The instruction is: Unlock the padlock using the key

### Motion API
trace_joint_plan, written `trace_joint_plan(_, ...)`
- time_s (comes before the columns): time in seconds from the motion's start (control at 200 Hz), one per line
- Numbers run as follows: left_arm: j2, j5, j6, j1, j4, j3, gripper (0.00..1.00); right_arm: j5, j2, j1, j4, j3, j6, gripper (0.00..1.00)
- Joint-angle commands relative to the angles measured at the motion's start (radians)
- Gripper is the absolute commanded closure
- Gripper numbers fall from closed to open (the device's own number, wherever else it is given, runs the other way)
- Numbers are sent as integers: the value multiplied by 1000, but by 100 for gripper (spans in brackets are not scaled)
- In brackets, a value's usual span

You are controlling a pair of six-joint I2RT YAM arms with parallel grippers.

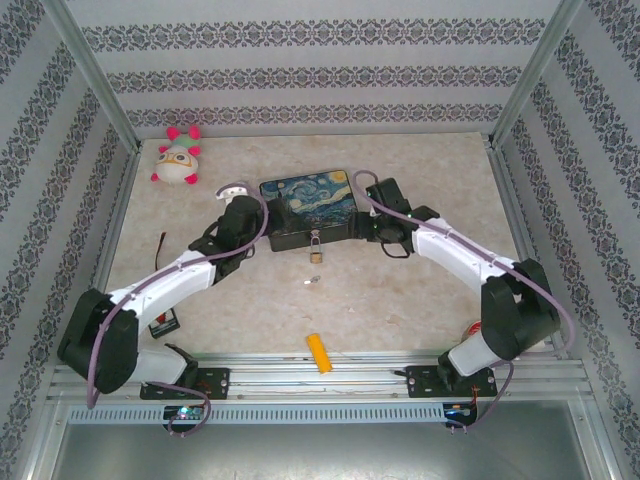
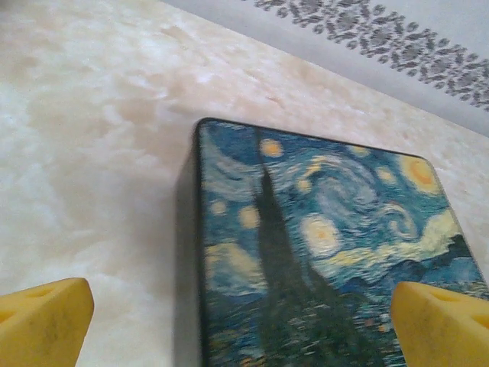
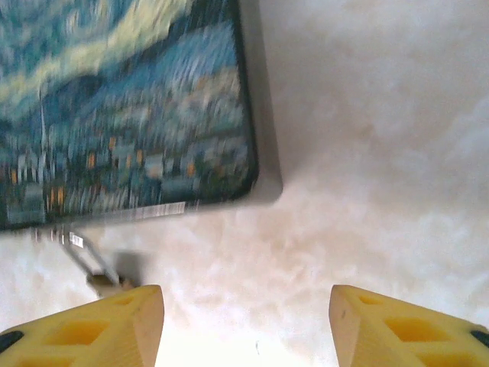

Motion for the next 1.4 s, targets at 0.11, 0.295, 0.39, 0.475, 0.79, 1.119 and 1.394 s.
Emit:
trace_joint_plan(0.11,-162,-32,-15,39,-26,-146,1,37,-73,162,-43,-109,-2,45)
trace_joint_plan(0.295,-292,-31,-36,63,-46,-244,1,8,-34,279,6,-132,-13,47)
trace_joint_plan(0.39,-339,-42,-50,67,-78,-269,1,-30,21,306,17,-112,-39,49)
trace_joint_plan(0.475,-368,-46,-60,72,-100,-281,1,-55,80,322,22,-85,-57,52)
trace_joint_plan(0.79,-394,-34,-75,75,-90,-303,1,-75,223,340,30,-2,-93,52)
trace_joint_plan(1.119,-363,-7,-86,75,-62,-298,1,-80,297,309,33,58,-118,53)
trace_joint_plan(1.394,-357,-7,-92,75,-64,-301,1,-104,339,309,33,86,-130,56)
